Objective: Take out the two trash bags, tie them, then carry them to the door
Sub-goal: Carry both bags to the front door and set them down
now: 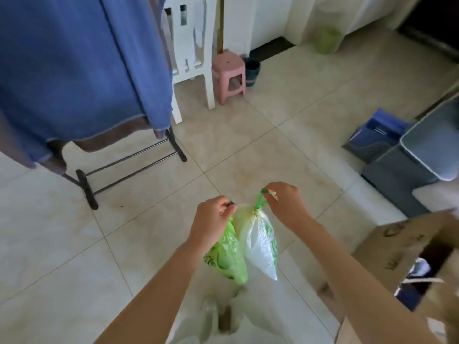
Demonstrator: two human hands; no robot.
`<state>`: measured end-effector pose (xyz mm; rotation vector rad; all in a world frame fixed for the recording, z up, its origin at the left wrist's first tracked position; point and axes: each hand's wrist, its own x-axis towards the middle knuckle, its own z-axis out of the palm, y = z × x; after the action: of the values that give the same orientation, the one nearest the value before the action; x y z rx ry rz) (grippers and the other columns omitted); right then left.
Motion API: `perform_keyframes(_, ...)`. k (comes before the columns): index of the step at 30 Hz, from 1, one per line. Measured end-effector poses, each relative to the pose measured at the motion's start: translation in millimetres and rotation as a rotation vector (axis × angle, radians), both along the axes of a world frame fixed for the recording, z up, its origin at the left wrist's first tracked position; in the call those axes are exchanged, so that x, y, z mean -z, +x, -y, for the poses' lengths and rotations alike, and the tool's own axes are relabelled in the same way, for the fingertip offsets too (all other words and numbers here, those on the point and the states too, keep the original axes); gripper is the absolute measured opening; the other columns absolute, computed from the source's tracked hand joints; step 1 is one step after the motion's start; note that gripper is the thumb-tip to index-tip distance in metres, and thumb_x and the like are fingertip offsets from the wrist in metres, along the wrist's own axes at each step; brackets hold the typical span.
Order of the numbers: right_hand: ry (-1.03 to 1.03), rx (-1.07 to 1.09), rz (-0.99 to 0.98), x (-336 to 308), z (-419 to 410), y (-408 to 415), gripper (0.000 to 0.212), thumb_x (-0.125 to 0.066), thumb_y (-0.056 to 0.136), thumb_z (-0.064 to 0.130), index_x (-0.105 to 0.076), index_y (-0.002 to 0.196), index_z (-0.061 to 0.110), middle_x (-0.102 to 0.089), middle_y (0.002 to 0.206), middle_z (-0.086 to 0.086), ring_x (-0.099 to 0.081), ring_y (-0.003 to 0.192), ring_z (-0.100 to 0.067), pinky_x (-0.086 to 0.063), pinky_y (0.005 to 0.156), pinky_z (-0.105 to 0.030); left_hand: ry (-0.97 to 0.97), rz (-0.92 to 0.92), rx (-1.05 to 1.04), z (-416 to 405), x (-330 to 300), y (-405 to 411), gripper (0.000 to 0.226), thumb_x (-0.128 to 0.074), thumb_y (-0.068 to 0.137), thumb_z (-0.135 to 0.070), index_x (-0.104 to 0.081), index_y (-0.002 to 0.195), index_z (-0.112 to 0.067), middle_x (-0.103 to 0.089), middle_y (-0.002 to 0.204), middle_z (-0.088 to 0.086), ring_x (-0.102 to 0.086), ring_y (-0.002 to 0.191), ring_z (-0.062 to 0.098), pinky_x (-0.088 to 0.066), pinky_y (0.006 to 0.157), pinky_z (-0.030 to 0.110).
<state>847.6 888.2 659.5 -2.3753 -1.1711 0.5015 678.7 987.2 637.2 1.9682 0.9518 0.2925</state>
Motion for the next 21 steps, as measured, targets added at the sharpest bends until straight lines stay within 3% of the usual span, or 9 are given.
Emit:
perform_keyframes(8,0.075,0.089,0.022,-13.3,-76.3,149.6,0.019,-0.055,0.091,0.008,-0.071,0.099,0.003,-0.072,0.1,-0.015,-0.064,0.094,-0.032,-0.045,0.084,-0.033,0.068,0.005,0.068,-85.6,1.2,165.2,0.015,-0.062,0.089,-0.022,-0.072,0.089,-0.01,-0.075,0.085,0.0,-0.069,0.08,0.007,-0.046,0.067,0.006)
perform_keyframes(16,0.172,0.116,0.009,-35.9,-143.1,288.8,0.019,-0.055,0.091,0.01,-0.071,0.097,0.004,-0.072,0.097,-0.012,-0.063,0.091,-0.026,-0.045,0.083,-0.028,0.172,0.05,0.048,-159.9,-15.4,323.4,0.014,-0.063,0.088,-0.02,-0.071,0.082,-0.01,-0.074,0.079,0.0,-0.067,0.075,0.007,-0.04,0.063,-0.001)
perform_keyframes(19,0.173,0.173,0.038,-36.0,-160.3,339.8,0.018,-0.055,0.089,0.011,-0.072,0.093,0.004,-0.073,0.092,-0.011,-0.063,0.088,-0.026,-0.037,0.074,-0.021,0.183,0.053,0.087,-185.3,-15.6,383.5,0.013,-0.064,0.088,-0.02,-0.07,0.081,-0.011,-0.074,0.079,0.001,-0.067,0.075,0.008,-0.041,0.064,0.003)
perform_keyframes(21,0.172,0.22,0.039,-31.1,-172.2,376.9,0.017,-0.056,0.088,0.009,-0.071,0.09,0.002,-0.073,0.089,-0.013,-0.063,0.086,-0.028,-0.035,0.071,-0.024,0.177,0.056,0.117,-202.9,-13.6,423.7,0.012,-0.065,0.088,-0.019,-0.069,0.08,-0.011,-0.073,0.078,0.002,-0.068,0.074,0.01,-0.043,0.065,0.007)
